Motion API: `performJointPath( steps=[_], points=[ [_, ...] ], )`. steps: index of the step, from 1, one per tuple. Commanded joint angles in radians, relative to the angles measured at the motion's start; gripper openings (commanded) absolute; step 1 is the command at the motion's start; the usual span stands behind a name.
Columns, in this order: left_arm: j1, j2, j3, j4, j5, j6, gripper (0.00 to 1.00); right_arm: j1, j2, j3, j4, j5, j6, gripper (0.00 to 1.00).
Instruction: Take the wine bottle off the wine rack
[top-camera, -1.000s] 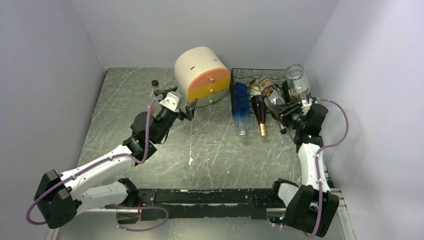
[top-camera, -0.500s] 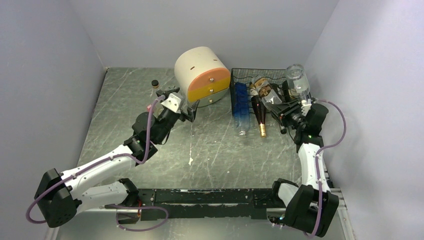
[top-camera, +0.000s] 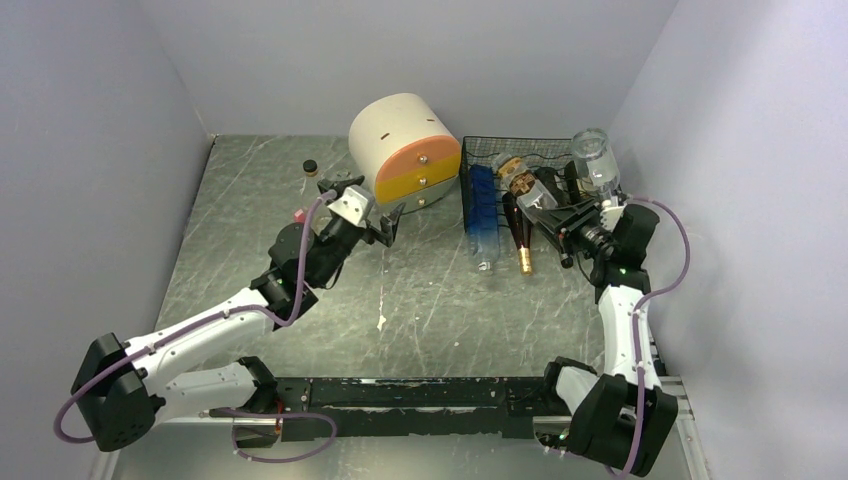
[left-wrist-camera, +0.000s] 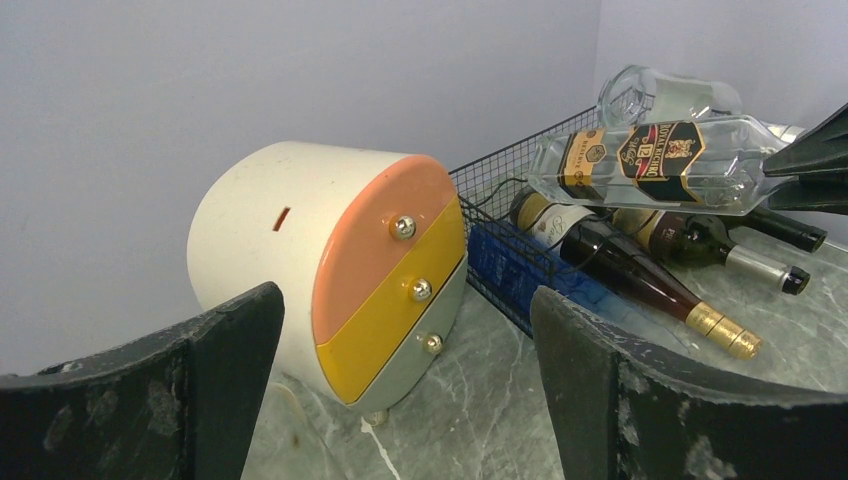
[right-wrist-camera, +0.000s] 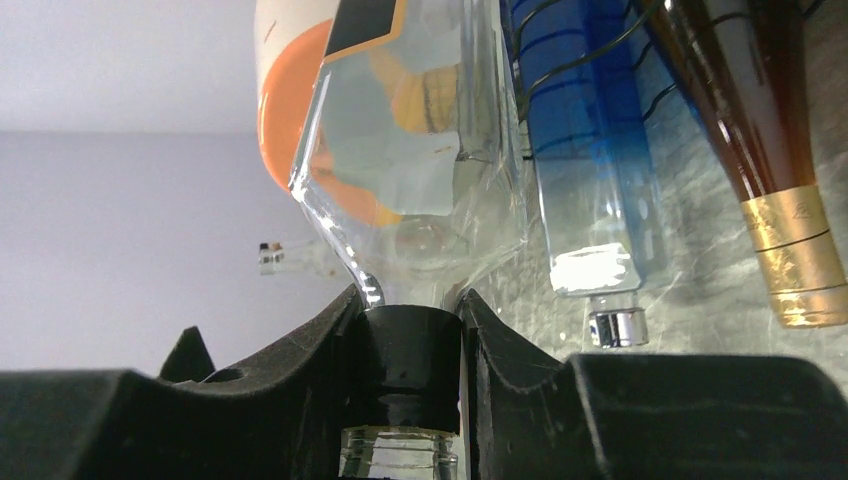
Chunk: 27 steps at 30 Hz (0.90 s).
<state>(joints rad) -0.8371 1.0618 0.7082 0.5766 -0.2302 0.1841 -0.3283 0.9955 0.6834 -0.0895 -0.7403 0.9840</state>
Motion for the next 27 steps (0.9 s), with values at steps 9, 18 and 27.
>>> performJointPath(
  steps=[9, 18, 27],
  points=[
    [-0.02, 0.036, 0.058, -0.027, 0.043, -0.006, 1.0, 0.044, -0.055, 0.151, -0.005, -0.212, -0.082, 0.0],
    [-0.024, 0.057, 0.08, -0.059, 0.061, -0.015, 0.99, 0.238, 0.009, 0.258, -0.209, -0.17, -0.253, 0.0],
    [-0.04, 0.121, 0.114, -0.145, 0.311, 0.115, 0.95, 0.456, 0.102, 0.313, -0.403, -0.051, -0.406, 0.0]
  ],
)
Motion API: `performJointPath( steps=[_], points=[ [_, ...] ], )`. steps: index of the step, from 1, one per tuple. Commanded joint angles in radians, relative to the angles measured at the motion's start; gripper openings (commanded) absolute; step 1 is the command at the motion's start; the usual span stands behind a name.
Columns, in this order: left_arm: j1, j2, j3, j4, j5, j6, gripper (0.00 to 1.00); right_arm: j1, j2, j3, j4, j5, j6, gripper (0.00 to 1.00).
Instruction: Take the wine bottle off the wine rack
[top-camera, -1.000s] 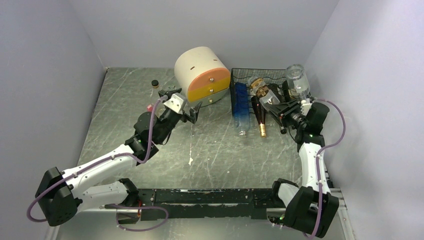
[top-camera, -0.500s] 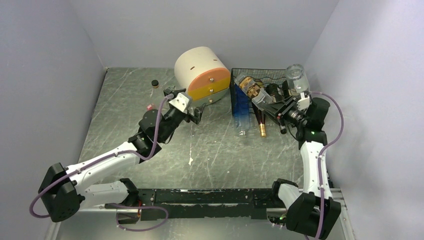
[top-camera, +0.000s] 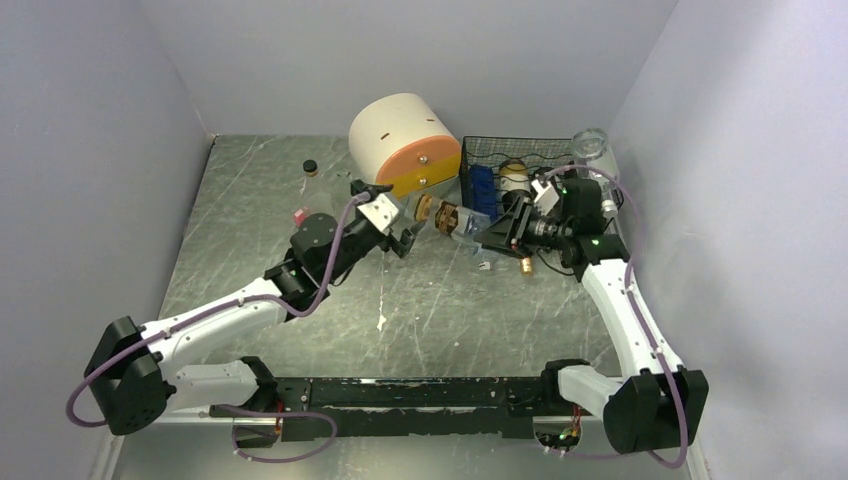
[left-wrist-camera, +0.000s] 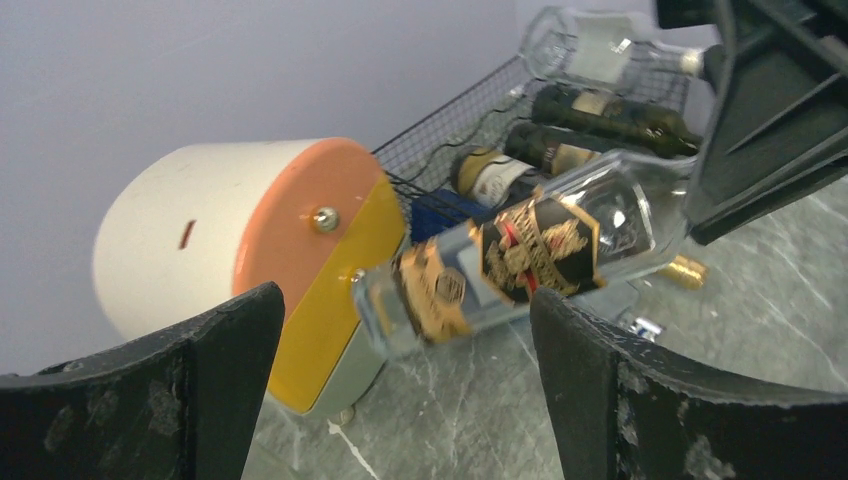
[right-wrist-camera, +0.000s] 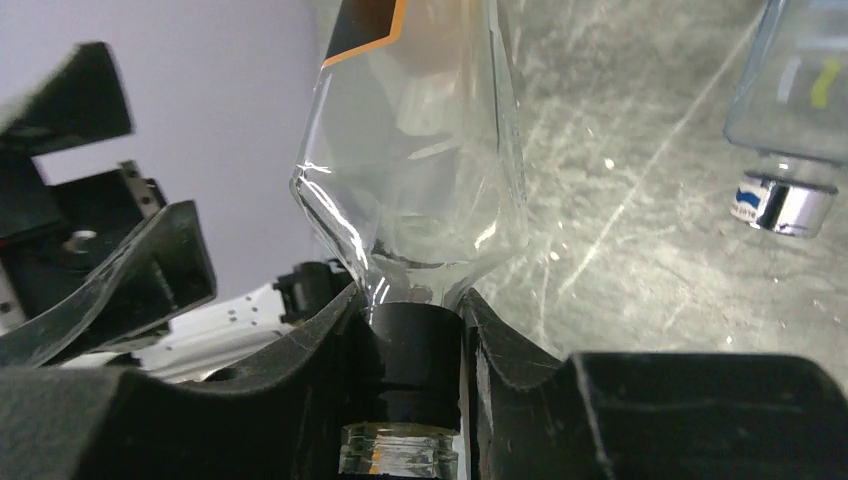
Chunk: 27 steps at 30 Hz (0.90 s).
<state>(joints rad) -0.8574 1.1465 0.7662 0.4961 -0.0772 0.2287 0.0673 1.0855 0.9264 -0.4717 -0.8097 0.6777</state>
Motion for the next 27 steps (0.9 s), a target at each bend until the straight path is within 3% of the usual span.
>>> performJointPath(
  steps=[1, 8, 15, 23, 27],
  points=[
    [-0.025, 0.046, 0.059, -0.076, 0.185, 0.084, 0.95, 0.082, 0.022, 0.07, -0.044, 0.032, -0.115, 0.0],
    [-0.094, 0.114, 0.065, -0.179, 0.339, 0.25, 0.95, 0.237, 0.08, 0.135, -0.158, 0.172, -0.188, 0.0],
    [-0.171, 0.147, 0.009, -0.181, 0.246, 0.409, 0.95, 0.339, 0.091, 0.15, -0.163, 0.225, -0.196, 0.0],
    [-0.192, 0.216, 0.024, -0.221, 0.243, 0.43, 0.95, 0.381, 0.099, 0.178, -0.195, 0.28, -0.225, 0.0],
    [-0.205, 0.255, 0.021, -0.199, 0.174, 0.444, 0.95, 0.386, 0.096, 0.18, -0.198, 0.28, -0.232, 0.0]
  ],
)
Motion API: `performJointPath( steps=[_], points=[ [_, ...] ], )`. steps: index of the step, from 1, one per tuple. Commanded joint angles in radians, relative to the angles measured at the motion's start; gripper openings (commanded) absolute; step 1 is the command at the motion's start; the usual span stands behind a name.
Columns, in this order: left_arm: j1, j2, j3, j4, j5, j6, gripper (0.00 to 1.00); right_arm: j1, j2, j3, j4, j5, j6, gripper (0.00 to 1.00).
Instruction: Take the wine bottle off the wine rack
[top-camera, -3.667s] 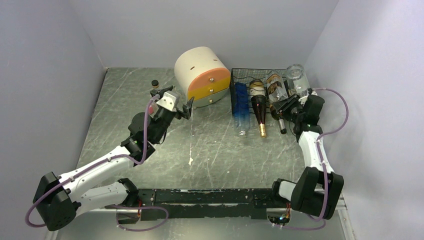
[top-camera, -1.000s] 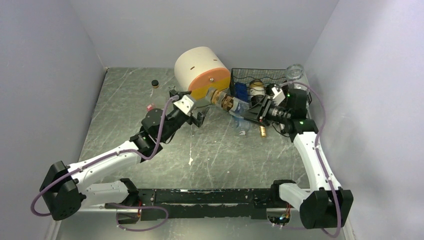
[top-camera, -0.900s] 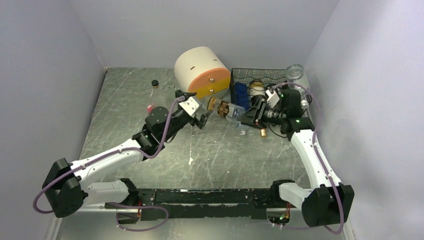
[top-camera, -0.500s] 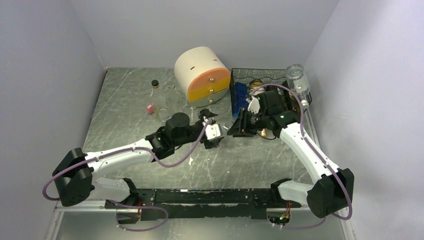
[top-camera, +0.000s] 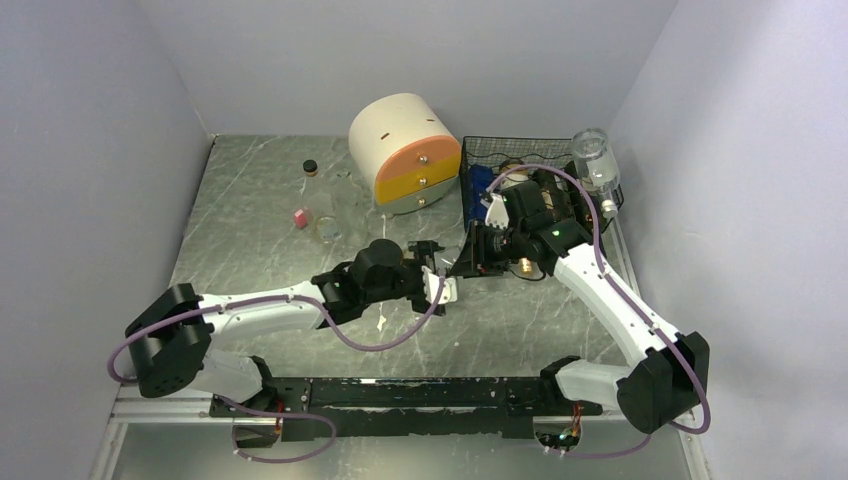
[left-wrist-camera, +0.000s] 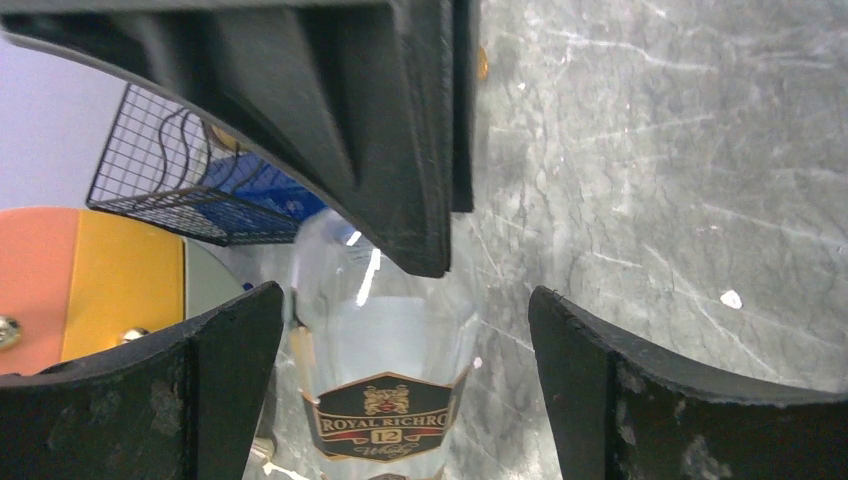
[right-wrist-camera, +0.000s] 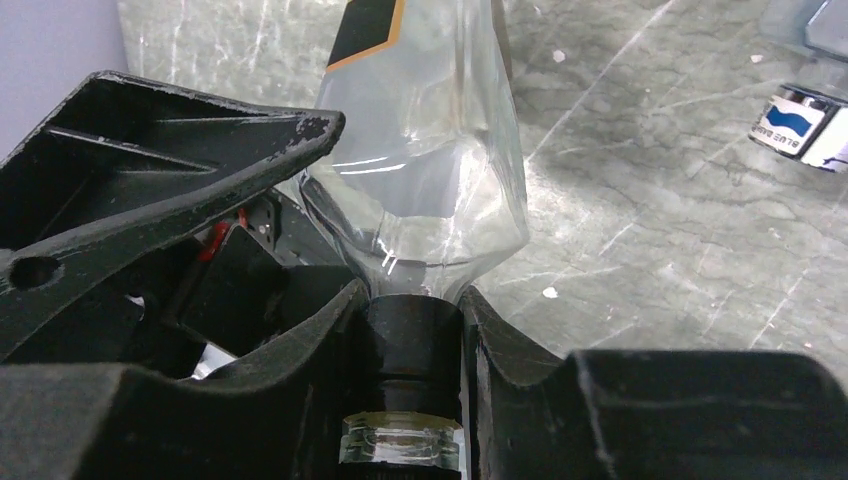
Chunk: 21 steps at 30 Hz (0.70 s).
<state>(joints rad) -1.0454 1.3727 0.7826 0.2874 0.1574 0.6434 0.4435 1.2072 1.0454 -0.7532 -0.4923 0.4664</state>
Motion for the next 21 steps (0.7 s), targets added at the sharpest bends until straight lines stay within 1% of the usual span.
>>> performJointPath(
  steps=[1, 3, 4, 7, 8, 12, 14, 15, 16, 18, 21],
  points=[
    [-0.018, 0.038, 0.006, 0.016, -0.085, 0.032, 0.95, 0.011, -0.026, 0.061, 0.083, -0.037, -0.022, 0.0],
    [-0.019, 0.055, 0.014, 0.023, -0.126, 0.035, 0.95, 0.013, -0.026, 0.059, 0.081, -0.034, -0.026, 0.0],
    [-0.02, 0.061, 0.017, 0.029, -0.143, 0.033, 0.98, 0.015, -0.025, 0.057, 0.08, -0.033, -0.027, 0.0],
    [-0.024, 0.07, 0.033, 0.011, -0.141, 0.027, 0.94, 0.017, -0.025, 0.04, 0.099, -0.049, -0.019, 0.0],
    [-0.027, 0.073, 0.034, 0.015, -0.141, 0.024, 0.93, 0.02, -0.027, 0.033, 0.108, -0.055, -0.014, 0.0],
    [-0.044, 0.086, 0.025, 0.048, -0.183, 0.023, 0.98, 0.032, -0.029, 0.022, 0.122, -0.054, -0.009, 0.0],
    [-0.054, 0.092, 0.025, 0.05, -0.194, 0.024, 0.97, 0.036, -0.03, 0.02, 0.126, -0.055, -0.008, 0.0],
    [-0.059, 0.095, 0.027, 0.049, -0.199, 0.024, 0.95, 0.037, -0.03, 0.019, 0.128, -0.056, -0.006, 0.0],
    [-0.063, 0.096, 0.03, 0.046, -0.2, 0.025, 0.92, 0.038, -0.03, 0.02, 0.13, -0.058, -0.006, 0.0],
    [-0.07, 0.095, 0.036, 0.037, -0.208, 0.027, 0.8, 0.042, -0.031, 0.022, 0.13, -0.062, -0.012, 0.0],
    [-0.076, 0.086, 0.039, 0.052, -0.26, 0.019, 0.5, 0.042, -0.037, 0.03, 0.122, -0.063, -0.031, 0.01]
  ],
)
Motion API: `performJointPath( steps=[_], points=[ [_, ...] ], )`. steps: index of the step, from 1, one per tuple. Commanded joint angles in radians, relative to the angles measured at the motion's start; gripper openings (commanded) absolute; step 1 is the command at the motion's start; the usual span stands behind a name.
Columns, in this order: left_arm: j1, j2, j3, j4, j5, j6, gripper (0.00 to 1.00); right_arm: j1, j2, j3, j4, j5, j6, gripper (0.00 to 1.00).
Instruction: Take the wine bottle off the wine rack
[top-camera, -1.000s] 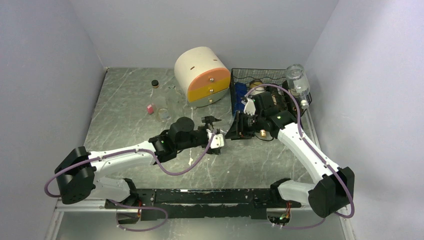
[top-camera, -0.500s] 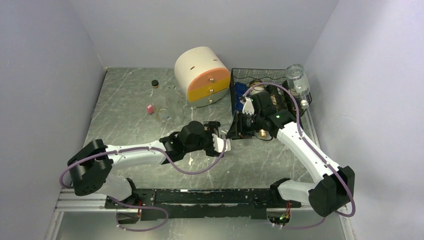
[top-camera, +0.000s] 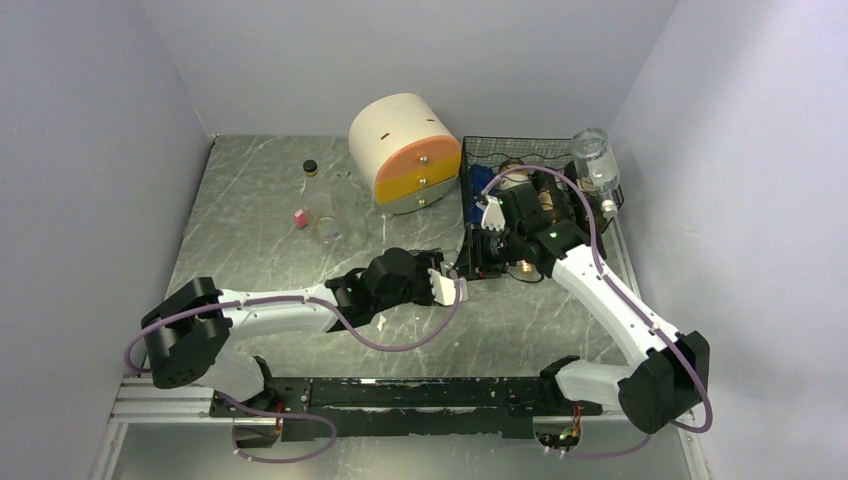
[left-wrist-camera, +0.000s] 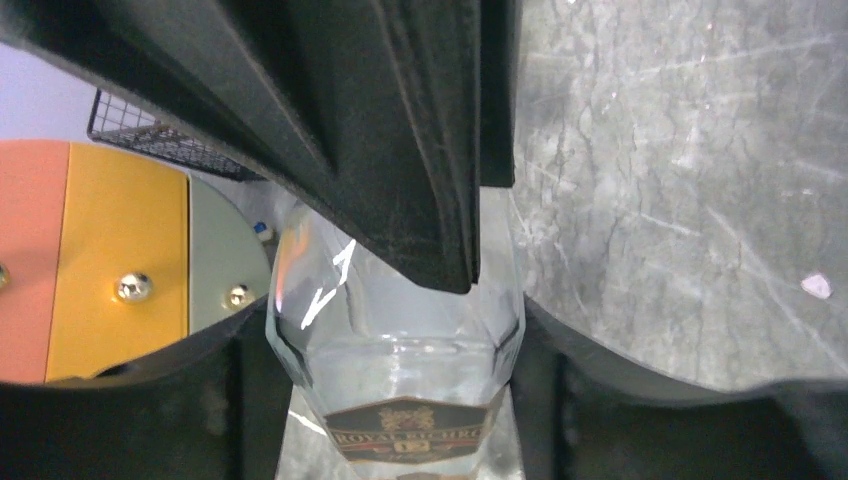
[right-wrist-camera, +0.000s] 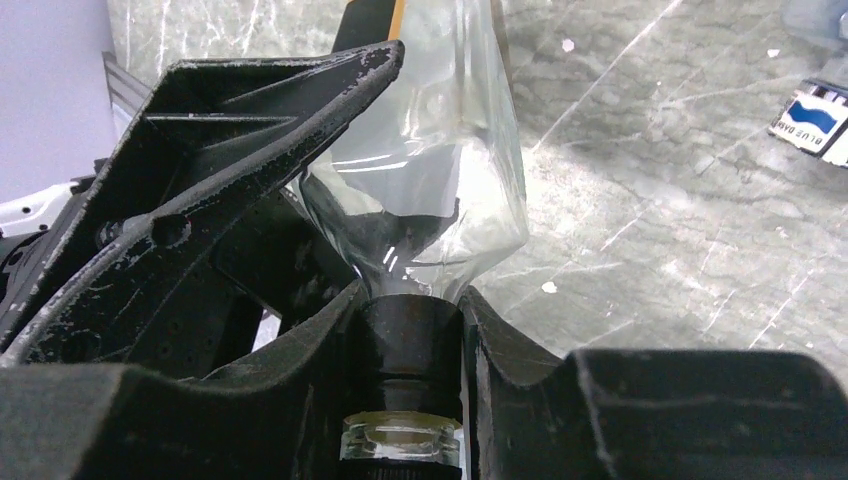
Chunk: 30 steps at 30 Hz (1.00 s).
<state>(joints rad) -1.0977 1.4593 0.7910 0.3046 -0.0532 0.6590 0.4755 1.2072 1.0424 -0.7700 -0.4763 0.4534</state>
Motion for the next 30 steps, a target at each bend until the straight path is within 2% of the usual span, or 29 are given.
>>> performJointPath(
  steps=[1, 4, 6, 8, 11, 13, 17, 22, 30],
  points=[
    [-0.025, -0.006, 0.031, 0.04, -0.067, 0.002, 0.41, 0.011, -0.044, 0.036, 0.136, -0.068, -0.023, 0.05],
    [-0.025, -0.03, 0.023, 0.064, -0.099, -0.006, 0.19, 0.011, -0.066, 0.051, 0.12, -0.016, -0.035, 0.27],
    [-0.024, -0.048, 0.018, 0.078, -0.108, -0.013, 0.11, 0.011, -0.085, 0.067, 0.109, 0.018, -0.043, 0.45],
    [-0.024, -0.06, 0.011, 0.094, -0.12, -0.018, 0.07, 0.011, -0.106, 0.086, 0.096, 0.051, -0.05, 0.59],
    [-0.024, -0.078, 0.007, 0.105, -0.128, -0.027, 0.07, 0.011, -0.149, 0.118, 0.076, 0.125, -0.051, 0.81],
    [-0.024, -0.091, 0.005, 0.11, -0.126, -0.036, 0.07, 0.011, -0.179, 0.139, 0.07, 0.173, -0.048, 0.93],
    [-0.024, -0.118, -0.013, 0.17, -0.171, -0.068, 0.07, 0.011, -0.246, 0.176, 0.07, 0.3, -0.033, 0.99],
    [-0.02, -0.165, -0.04, 0.276, -0.312, -0.141, 0.07, 0.01, -0.359, 0.185, 0.073, 0.502, -0.008, 1.0],
    [0.025, -0.265, 0.002, 0.229, -0.405, -0.384, 0.07, 0.011, -0.471, 0.162, 0.092, 0.613, -0.001, 1.0]
  ],
)
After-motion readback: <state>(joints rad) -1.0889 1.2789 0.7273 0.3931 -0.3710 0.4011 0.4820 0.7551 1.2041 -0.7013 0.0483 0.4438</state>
